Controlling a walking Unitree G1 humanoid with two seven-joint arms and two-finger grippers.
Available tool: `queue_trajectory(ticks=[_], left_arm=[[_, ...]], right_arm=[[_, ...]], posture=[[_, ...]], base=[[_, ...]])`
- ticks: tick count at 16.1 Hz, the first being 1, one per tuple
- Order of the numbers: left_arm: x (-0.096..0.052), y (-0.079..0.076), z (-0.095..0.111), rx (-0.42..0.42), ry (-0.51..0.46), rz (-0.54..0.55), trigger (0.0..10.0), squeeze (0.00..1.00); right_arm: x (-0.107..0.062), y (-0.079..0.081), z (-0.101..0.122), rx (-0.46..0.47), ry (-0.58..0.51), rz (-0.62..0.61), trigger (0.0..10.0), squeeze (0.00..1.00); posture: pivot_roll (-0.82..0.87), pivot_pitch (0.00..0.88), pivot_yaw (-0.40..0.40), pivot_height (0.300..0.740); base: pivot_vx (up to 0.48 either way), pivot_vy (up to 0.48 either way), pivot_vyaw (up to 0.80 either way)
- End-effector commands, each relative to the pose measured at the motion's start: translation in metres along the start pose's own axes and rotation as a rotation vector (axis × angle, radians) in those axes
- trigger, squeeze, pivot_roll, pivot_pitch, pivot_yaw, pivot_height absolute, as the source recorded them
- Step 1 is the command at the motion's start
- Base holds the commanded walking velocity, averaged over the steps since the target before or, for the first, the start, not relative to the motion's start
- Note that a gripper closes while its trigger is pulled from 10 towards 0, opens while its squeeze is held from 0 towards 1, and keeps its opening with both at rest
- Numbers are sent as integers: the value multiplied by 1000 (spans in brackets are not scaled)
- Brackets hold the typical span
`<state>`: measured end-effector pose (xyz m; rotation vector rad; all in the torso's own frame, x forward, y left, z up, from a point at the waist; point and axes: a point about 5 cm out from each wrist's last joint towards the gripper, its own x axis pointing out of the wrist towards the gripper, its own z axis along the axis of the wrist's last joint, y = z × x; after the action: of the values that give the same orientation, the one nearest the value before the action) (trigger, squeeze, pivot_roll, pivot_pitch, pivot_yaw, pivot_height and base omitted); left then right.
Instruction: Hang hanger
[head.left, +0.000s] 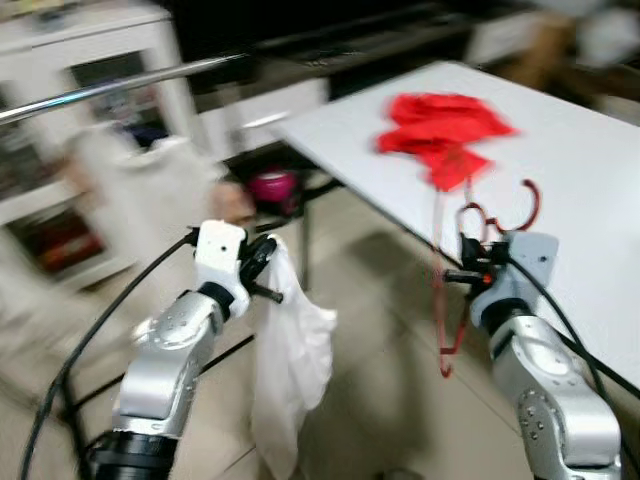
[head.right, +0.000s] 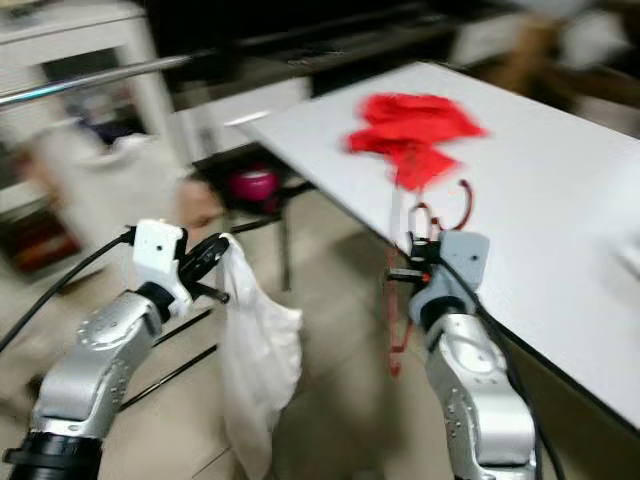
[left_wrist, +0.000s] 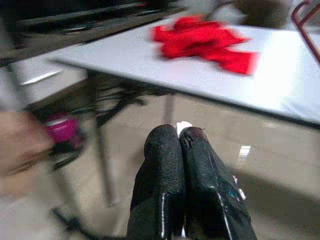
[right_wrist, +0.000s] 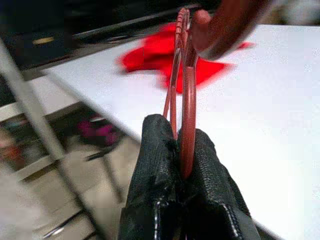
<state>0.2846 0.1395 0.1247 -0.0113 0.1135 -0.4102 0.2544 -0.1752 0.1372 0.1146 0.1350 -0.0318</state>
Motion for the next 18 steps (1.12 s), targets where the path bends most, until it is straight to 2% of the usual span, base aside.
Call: queue_trajectory(ticks=[1, 9, 18], left_arm=[[3, 2, 9, 27, -34, 7, 10000, 0], [8, 0, 11, 33, -43, -6, 10000, 0], [7, 3, 10, 30, -39, 9, 10000, 0]], right_arm=[[-1, -2, 2, -1, -2, -12, 10000, 0], [-2, -5, -1, -17, 25, -28, 10000, 0], [-2, 1, -5, -32, 55, 6, 10000, 0]], posture=[[-136, 0, 54, 740], [-150, 0, 61, 740], [-141, 0, 58, 740]], base=[[0, 0, -800], [0, 0, -800], [0, 0, -800]])
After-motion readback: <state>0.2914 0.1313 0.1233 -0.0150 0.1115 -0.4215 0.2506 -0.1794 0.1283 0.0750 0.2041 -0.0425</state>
